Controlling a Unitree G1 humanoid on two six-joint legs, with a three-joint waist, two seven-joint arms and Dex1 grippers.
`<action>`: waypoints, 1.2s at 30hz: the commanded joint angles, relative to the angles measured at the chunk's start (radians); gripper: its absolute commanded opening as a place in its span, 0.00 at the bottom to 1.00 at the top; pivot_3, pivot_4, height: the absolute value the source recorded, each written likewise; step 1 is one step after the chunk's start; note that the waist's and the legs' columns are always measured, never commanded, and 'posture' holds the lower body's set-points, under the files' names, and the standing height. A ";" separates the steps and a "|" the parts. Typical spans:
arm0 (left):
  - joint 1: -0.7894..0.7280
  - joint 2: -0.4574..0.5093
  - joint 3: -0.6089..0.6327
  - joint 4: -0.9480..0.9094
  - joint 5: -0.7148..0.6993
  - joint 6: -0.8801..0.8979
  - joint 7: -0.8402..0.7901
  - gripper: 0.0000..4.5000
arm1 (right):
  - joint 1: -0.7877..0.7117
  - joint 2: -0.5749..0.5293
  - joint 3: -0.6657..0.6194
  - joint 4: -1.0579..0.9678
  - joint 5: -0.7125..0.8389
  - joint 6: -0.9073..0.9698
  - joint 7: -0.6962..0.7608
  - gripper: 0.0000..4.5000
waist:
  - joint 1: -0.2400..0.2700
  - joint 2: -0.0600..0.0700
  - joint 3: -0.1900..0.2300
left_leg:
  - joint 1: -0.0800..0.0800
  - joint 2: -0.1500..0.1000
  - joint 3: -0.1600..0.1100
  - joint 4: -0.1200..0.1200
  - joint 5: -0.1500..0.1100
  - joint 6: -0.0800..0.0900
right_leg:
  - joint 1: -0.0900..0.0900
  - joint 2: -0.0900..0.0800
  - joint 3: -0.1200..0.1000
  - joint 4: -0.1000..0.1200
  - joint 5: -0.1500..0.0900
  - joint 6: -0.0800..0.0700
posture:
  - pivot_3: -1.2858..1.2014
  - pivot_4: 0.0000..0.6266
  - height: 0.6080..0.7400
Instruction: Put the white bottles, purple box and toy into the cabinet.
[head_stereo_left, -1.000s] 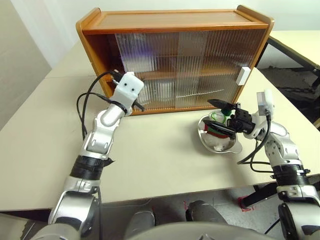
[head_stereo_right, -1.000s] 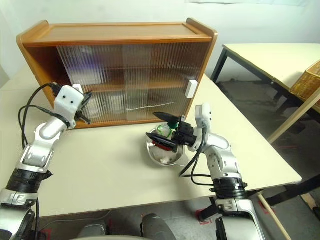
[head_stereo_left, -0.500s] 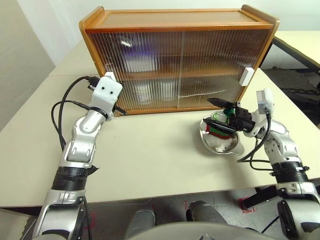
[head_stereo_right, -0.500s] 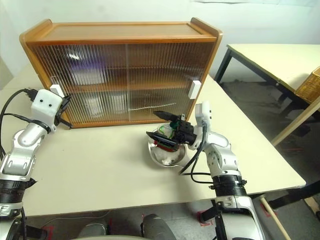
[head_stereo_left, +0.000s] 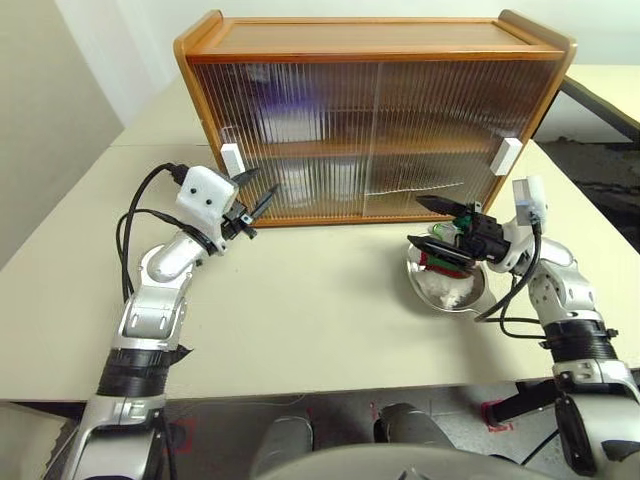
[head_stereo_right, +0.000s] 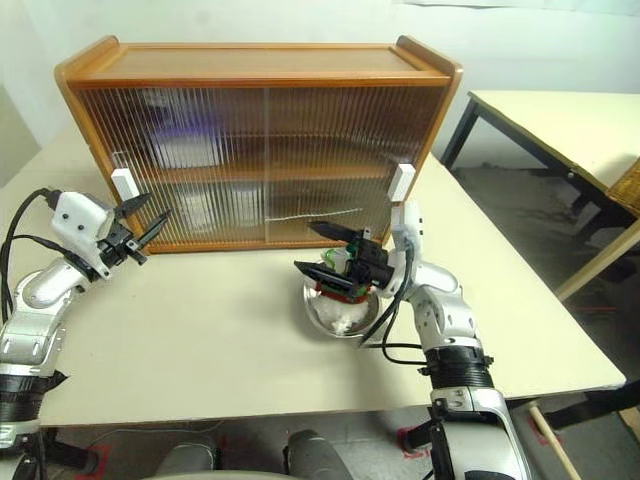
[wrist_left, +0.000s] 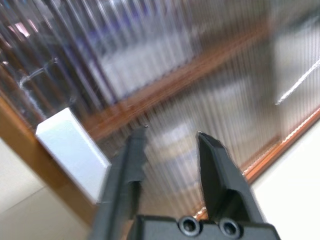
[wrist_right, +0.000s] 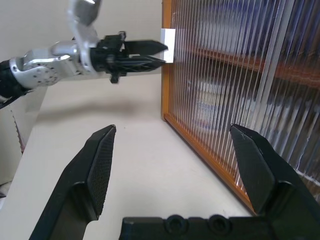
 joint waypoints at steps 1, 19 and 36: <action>0.086 0.003 0.030 -0.059 -0.169 0.032 -0.126 0.75 | -0.029 -0.030 -0.073 0.023 0.046 0.032 -0.004 0.78 | 0.003 0.000 0.000 | 0.000 0.000 0.000 0.000 0.000 0.000 | 0.000 0.000 0.000 0.000 0.000 0.000 | 0.51 0.00 1.00; 0.359 0.106 0.157 -0.173 -0.497 0.193 -0.434 1.00 | -0.148 -0.206 -0.220 0.248 -0.063 -0.007 -0.235 0.01 | 0.011 0.006 -0.003 | -0.001 0.002 -0.002 0.000 -0.003 0.000 | -0.007 -0.001 -0.001 0.002 -0.002 -0.005 | 0.51 0.00 1.00; 0.366 0.077 0.133 -0.131 -0.431 0.159 -0.461 1.00 | -0.142 -0.284 -0.200 0.334 -0.198 -0.118 -0.288 0.01 | 0.007 0.011 -0.005 | -0.005 0.004 -0.001 -0.001 -0.006 0.003 | -0.006 -0.001 -0.002 0.001 -0.004 -0.001 | 0.50 0.00 1.00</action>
